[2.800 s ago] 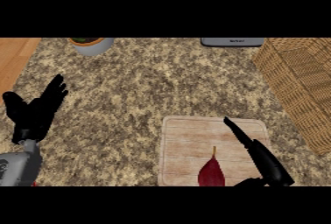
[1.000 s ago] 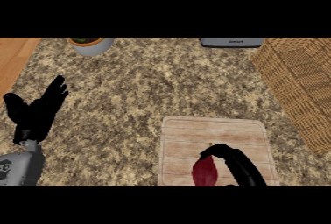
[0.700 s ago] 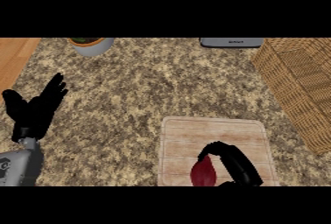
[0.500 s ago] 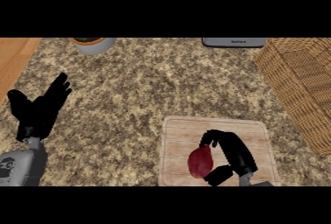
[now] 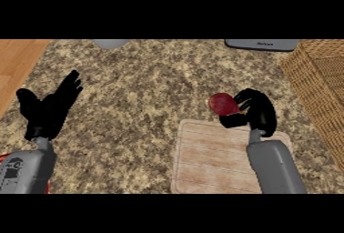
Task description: Pick the pear from the cutting board and place it in the basket
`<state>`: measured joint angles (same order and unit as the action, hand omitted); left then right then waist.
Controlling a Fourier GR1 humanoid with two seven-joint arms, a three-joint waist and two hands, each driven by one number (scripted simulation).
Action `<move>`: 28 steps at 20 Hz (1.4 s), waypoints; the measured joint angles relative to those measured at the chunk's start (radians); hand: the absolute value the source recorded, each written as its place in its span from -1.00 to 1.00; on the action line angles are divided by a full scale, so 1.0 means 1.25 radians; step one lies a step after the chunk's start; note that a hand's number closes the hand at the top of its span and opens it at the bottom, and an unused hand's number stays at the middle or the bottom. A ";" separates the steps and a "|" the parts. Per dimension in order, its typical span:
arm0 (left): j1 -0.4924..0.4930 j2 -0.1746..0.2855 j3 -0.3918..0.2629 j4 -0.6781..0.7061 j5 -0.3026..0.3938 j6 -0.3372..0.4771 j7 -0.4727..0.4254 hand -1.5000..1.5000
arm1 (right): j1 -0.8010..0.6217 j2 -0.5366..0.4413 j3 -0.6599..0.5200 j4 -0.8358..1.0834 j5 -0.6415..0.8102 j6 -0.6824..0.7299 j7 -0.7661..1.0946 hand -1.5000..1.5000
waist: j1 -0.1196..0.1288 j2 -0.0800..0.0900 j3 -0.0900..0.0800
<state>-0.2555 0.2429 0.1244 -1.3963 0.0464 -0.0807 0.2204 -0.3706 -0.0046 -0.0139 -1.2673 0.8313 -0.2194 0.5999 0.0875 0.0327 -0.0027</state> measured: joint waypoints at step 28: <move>-0.043 0.003 0.007 0.030 -0.003 0.005 0.016 0.00 | -0.795 -0.155 -0.229 0.601 0.535 -0.351 0.378 1.00 | -0.007 -0.003 0.000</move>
<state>-0.3086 0.2469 0.1336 -1.3582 0.0421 -0.0742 0.2410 -1.3643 -0.1989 -0.3005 -0.5155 1.4996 -0.6586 1.0721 0.0792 0.0291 -0.0023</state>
